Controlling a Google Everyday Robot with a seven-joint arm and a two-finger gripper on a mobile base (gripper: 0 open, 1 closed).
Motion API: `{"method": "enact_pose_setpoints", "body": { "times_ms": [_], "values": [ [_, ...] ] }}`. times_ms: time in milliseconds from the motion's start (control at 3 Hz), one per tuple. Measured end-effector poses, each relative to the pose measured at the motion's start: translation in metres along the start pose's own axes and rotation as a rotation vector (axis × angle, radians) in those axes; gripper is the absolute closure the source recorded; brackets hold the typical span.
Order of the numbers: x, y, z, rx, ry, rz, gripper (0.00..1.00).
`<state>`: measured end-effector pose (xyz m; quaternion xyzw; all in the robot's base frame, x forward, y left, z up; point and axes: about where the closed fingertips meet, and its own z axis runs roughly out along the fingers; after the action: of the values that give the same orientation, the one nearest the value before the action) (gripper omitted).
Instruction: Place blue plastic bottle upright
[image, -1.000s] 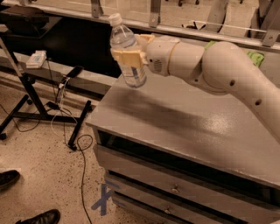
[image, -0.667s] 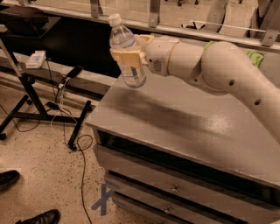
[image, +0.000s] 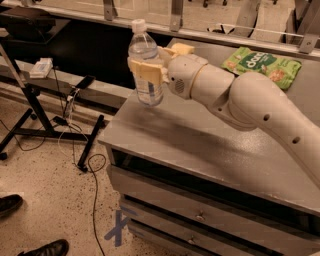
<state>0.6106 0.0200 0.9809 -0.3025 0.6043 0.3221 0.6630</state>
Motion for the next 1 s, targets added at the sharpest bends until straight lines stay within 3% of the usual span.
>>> {"method": "enact_pose_setpoints", "body": {
  "times_ms": [333,1000],
  "values": [
    [0.000,0.002,-0.004,0.019,-0.043,0.018,1.00],
    [0.027,0.015,-0.002,0.015,-0.060,-0.012,1.00]
  ]
}}
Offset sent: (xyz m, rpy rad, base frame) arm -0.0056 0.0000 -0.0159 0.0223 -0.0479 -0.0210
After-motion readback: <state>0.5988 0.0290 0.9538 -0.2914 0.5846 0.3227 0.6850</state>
